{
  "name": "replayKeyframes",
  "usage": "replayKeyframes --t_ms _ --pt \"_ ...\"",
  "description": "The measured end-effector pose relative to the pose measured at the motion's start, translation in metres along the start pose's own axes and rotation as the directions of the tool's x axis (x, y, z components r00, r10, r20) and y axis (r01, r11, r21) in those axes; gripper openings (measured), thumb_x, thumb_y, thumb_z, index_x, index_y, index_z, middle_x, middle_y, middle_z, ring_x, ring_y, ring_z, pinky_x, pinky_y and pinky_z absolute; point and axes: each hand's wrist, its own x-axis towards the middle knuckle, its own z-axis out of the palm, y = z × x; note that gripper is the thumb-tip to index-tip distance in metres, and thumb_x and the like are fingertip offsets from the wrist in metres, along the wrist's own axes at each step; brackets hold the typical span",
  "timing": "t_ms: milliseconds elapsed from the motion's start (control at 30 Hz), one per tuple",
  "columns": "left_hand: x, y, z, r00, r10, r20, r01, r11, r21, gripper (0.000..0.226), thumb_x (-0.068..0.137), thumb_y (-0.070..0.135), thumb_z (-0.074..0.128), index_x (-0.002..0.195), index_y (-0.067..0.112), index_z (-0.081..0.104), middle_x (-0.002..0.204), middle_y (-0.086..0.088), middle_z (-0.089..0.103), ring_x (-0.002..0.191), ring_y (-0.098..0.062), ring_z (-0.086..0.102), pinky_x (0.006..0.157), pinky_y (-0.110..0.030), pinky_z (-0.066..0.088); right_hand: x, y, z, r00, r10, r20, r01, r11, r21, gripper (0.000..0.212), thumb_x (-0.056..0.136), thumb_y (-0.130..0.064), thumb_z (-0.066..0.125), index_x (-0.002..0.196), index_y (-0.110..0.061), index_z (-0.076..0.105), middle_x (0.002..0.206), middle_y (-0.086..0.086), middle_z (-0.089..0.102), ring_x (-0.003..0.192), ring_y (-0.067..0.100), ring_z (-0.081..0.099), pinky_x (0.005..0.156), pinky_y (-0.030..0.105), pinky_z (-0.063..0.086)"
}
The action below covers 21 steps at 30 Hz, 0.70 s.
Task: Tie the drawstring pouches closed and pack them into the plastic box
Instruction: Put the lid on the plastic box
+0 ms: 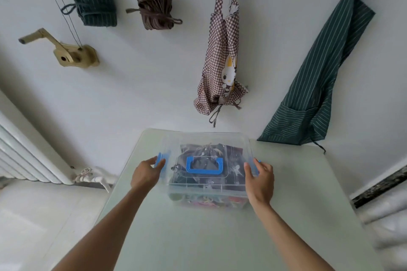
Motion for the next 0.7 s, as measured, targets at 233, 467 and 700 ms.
replayKeyframes --t_ms 233,467,700 --pt "0.003 0.002 0.009 1.000 -0.014 0.001 0.014 0.997 0.074 0.050 0.089 0.048 0.056 0.130 0.021 0.057 0.130 -0.008 0.060 0.118 -0.031 0.055 0.089 -0.035 0.043 -0.002 0.016 -0.012 0.997 0.056 0.055 -0.050 0.994 -0.096 0.041 0.093 -0.033 0.054 0.128 -0.011 0.056 0.126 0.007 0.055 0.111 0.024 0.056 0.085 0.032 0.042" --pt "0.011 0.002 0.005 0.984 -0.178 -0.008 0.172 0.963 -0.205 0.045 0.071 0.041 0.078 0.109 0.019 0.071 0.116 -0.005 0.068 0.104 -0.029 0.062 0.094 -0.037 0.047 0.016 -0.005 -0.026 0.964 0.213 0.161 -0.183 0.967 -0.180 0.040 0.086 -0.032 0.061 0.123 -0.017 0.061 0.117 0.004 0.066 0.106 0.030 0.059 0.084 0.030 0.043" --pt "0.008 -0.007 0.013 0.983 -0.182 0.001 0.170 0.917 -0.362 0.051 0.070 0.033 0.082 0.114 0.011 0.068 0.118 -0.008 0.067 0.096 -0.021 0.062 0.089 -0.029 0.044 0.011 -0.003 -0.035 0.958 0.200 0.206 -0.180 0.977 -0.110 0.039 0.084 -0.033 0.068 0.115 -0.009 0.066 0.101 0.011 0.069 0.097 0.031 0.062 0.082 0.033 0.044"
